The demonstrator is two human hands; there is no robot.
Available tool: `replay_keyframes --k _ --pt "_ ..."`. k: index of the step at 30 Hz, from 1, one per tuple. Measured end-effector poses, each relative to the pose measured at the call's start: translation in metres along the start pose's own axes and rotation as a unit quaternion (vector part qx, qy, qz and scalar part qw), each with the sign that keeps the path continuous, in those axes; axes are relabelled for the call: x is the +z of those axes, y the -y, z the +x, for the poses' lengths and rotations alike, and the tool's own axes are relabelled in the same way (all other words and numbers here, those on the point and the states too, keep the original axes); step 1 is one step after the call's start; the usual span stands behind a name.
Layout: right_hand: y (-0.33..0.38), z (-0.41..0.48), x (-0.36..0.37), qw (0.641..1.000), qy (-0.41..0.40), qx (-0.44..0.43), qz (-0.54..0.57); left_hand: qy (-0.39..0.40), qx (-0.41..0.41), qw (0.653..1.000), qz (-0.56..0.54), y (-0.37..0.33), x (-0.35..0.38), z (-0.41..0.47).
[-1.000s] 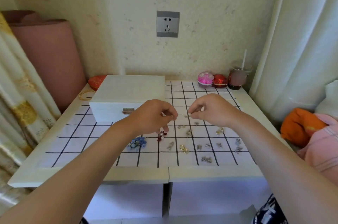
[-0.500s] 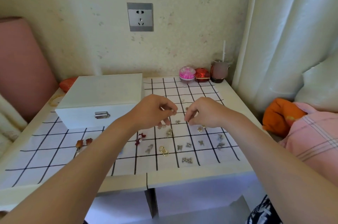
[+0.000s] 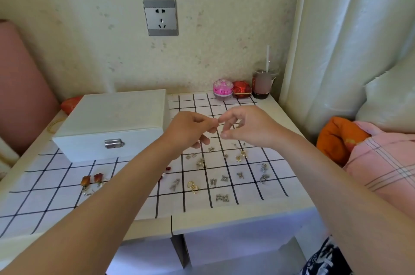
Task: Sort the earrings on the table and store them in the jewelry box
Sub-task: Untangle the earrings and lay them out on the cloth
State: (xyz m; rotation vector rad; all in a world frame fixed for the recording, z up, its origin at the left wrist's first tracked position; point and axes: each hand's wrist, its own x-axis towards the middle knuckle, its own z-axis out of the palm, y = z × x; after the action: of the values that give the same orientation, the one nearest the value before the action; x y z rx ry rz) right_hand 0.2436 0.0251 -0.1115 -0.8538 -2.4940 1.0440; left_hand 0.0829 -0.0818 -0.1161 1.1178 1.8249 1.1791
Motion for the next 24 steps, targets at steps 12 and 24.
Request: replay_keyframes --k 12,24 --pt "0.002 0.002 0.009 0.996 -0.072 -0.025 0.042 0.018 -0.019 0.999 0.041 -0.005 0.002 -0.003" --pt "-0.013 0.002 0.009 0.975 0.105 0.041 -0.193 0.051 0.113 0.861 0.494 0.021 0.003 0.012"
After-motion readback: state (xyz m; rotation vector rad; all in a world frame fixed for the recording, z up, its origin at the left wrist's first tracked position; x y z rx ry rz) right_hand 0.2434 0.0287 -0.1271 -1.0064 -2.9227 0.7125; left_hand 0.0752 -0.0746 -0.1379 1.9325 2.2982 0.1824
